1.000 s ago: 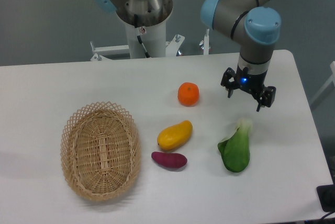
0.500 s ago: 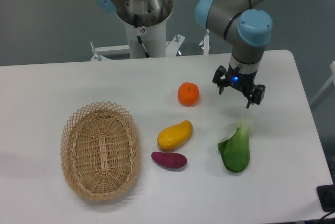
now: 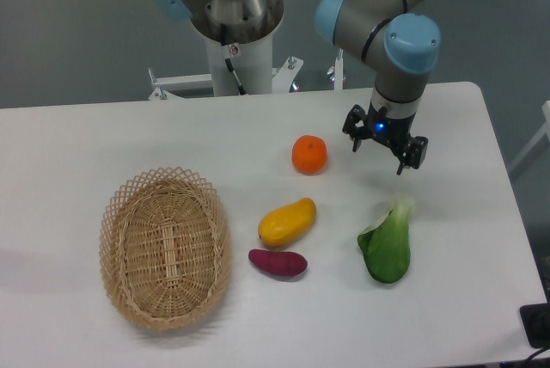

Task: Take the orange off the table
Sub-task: 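Move the open gripper toward the orange and above it, then lower the gripper around the orange and close on it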

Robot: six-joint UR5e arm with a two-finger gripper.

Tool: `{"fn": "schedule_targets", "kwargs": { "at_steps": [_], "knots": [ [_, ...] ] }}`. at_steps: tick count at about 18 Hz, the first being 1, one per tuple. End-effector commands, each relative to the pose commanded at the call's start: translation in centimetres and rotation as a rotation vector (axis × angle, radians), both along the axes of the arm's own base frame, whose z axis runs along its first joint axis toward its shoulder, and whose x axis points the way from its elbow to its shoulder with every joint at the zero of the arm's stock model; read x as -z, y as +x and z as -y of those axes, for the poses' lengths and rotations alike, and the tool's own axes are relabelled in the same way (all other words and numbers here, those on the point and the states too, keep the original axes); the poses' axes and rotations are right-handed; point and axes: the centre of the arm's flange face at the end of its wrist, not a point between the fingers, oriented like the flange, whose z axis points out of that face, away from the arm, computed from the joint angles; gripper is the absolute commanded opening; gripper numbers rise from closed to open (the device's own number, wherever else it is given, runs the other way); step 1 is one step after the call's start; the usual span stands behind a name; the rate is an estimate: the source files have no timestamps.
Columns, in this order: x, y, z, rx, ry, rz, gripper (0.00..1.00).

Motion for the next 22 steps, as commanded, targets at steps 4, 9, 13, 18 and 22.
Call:
{"fn": "schedule_targets", "kwargs": {
  "at_steps": [4, 9, 13, 18, 22],
  "knots": [
    [0.7, 1.0, 0.0, 0.005, -0.009, 0.018, 1.0],
    [1.8, 2.4, 0.7, 0.006, -0.023, 0.047, 1.0],
    [2.6, 3.8, 1.3, 0.005, -0.031, 0.07, 1.0],
    [3.1, 5.3, 1.4, 0.014, -0.034, 0.088, 1.0],
    [3.5, 6.8, 0.4, 0.032, -0.033, 0.101, 1.0]
  ]
}}
